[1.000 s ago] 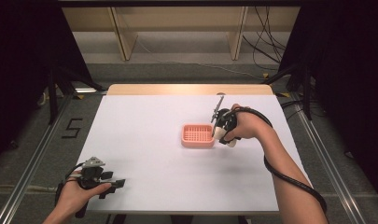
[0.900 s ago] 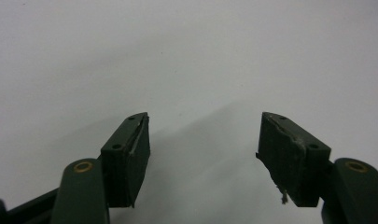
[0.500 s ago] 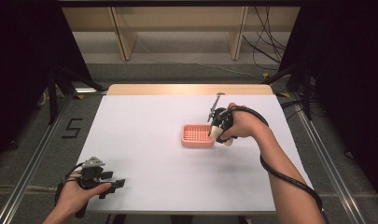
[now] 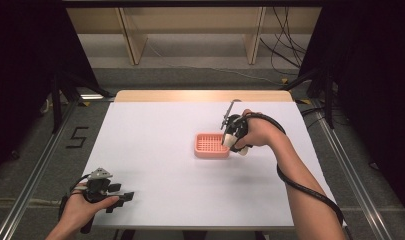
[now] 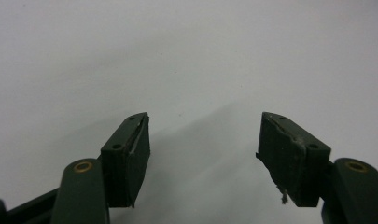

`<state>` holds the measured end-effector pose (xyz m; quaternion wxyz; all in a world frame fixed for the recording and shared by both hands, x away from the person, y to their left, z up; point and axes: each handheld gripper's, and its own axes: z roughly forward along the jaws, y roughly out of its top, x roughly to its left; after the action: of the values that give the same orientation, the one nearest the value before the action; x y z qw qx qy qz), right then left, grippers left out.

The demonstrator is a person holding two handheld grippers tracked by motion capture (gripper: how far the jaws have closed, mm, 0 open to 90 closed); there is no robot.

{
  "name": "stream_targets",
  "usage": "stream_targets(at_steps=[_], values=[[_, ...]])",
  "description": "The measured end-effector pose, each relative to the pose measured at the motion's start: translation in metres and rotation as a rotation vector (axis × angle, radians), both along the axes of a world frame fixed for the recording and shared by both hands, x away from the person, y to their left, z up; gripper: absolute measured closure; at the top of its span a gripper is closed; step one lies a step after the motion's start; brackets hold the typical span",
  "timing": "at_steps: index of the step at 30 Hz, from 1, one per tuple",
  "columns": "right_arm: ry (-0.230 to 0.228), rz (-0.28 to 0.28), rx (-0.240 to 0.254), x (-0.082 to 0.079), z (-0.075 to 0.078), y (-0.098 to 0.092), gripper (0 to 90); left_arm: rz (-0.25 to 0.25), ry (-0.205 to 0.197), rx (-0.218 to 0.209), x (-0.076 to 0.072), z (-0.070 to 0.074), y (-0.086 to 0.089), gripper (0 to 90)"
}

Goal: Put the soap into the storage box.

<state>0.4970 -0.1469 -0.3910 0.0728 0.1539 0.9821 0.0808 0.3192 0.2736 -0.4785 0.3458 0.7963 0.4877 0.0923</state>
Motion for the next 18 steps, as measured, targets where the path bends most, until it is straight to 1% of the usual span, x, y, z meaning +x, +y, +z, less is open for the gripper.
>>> stream_targets(at_steps=[1,4,5,6,10,14,18], values=[[0.002,-0.016,-0.003,-0.0011,0.0007,0.0019,50.4,-0.005,0.001,0.004,0.0001,0.0002,0.0005,33.7],[0.000,-0.020,-0.004,-0.0009,0.0013,0.0031,50.4,-0.002,-0.002,-0.004,0.0000,-0.0002,-0.0003,33.7],[-0.003,-0.034,-0.003,-0.0020,0.0017,0.0035,50.4,-0.003,-0.003,-0.003,0.0001,-0.0001,-0.0003,33.7],[0.002,-0.016,0.000,-0.0006,0.0011,0.0038,50.4,-0.004,-0.003,-0.003,0.0001,-0.0001,-0.0003,33.7],[-0.001,-0.010,-0.003,-0.0001,0.0006,0.0047,50.4,-0.004,-0.003,-0.003,0.0000,0.0000,-0.0003,33.7],[0.000,-0.016,-0.003,0.0005,0.0007,0.0061,50.4,-0.022,0.002,0.011,0.0002,0.0007,0.0011,33.7],[-0.001,-0.010,-0.002,0.0010,0.0007,0.0073,50.4,-0.019,0.001,0.008,0.0002,0.0005,0.0009,33.8]])
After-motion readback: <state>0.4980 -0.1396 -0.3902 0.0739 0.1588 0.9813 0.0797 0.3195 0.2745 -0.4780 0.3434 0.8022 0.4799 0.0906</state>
